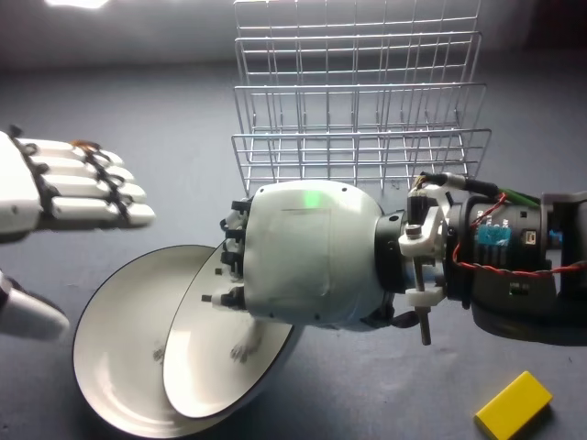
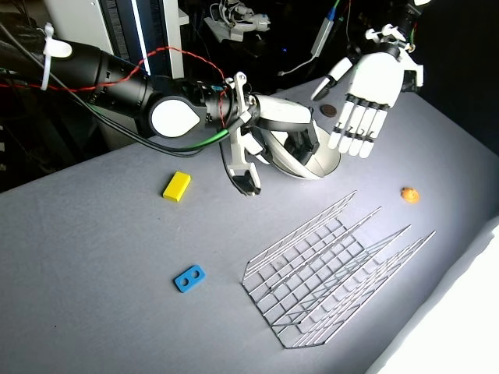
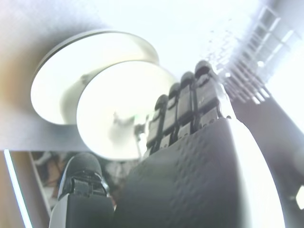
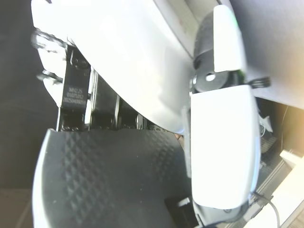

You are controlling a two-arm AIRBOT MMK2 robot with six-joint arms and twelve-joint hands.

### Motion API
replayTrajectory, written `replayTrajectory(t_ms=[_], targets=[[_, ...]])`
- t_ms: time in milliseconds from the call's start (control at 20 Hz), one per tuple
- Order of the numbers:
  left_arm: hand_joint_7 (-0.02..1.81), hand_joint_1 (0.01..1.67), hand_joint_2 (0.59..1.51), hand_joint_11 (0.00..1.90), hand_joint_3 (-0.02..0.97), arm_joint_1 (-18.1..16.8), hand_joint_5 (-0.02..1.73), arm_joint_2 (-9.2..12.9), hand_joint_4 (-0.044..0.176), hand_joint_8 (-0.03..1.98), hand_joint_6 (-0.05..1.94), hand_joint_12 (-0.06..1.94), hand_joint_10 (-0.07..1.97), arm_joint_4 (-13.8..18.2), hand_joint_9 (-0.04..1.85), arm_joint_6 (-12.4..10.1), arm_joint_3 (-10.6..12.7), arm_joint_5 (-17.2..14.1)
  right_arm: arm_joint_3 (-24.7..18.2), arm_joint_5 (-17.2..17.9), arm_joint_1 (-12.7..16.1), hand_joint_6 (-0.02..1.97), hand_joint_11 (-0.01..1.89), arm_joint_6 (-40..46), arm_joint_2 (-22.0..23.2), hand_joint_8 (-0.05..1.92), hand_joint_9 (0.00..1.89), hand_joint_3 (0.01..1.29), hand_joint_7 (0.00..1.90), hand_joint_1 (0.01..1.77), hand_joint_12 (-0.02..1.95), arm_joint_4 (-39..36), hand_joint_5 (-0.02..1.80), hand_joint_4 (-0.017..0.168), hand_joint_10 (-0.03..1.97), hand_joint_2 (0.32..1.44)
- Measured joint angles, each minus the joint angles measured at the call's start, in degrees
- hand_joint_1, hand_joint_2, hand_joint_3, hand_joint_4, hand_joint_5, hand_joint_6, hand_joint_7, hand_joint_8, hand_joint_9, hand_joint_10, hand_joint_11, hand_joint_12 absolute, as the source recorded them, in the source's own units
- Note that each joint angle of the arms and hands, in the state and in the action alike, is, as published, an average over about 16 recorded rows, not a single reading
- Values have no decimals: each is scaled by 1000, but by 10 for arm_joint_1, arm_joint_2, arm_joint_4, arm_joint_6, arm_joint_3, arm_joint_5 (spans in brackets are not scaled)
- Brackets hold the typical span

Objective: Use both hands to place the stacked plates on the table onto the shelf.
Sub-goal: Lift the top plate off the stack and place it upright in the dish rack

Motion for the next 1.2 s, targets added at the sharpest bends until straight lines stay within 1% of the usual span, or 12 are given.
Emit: replayTrajectory(t_ms=[150,300,450,650,750,900,1050,1200], targets=[[18,22,1145,19,15,-1,22,8,1,16,12,9,19,-23,18,7,10,5,-16,-6,10,1074,842,0,10,1058,1043,15,962,1183,1205,3,764,-4,770,987],[18,22,1143,19,16,0,22,15,1,17,12,9,19,-44,18,15,17,12,-30,-12,22,1148,841,1,19,1078,1032,15,961,1205,1230,9,752,-1,808,1007],[18,22,1141,19,16,2,22,22,1,17,12,10,19,-63,18,30,22,15,-44,-18,39,1218,823,1,32,1129,1015,15,946,1210,1278,15,729,0,831,1028],[18,23,1139,18,15,6,22,28,1,17,11,9,19,-80,18,52,26,16,-64,-23,64,1298,799,4,53,1176,1015,15,938,1195,1328,23,702,2,749,1055],[20,23,1139,18,15,8,22,30,1,17,11,9,18,-83,19,61,28,15,-72,-24,77,1329,785,11,65,1196,1004,15,931,1190,1352,24,688,2,773,1066],[23,23,1139,19,15,11,25,33,1,16,11,9,18,-79,20,68,31,8,-82,-22,96,1361,765,47,84,1215,982,15,919,1185,1376,10,667,0,808,1080],[25,22,1139,19,15,15,30,34,1,16,11,8,18,-69,20,75,35,-7,-85,-13,113,1385,744,106,104,1229,961,14,907,1181,1395,-14,657,0,836,1086],[30,22,1140,20,15,20,36,34,0,16,11,8,18,-58,21,80,38,-24,-77,-1,130,1378,734,190,119,1221,949,14,908,1180,1402,-47,660,0,852,1088]])
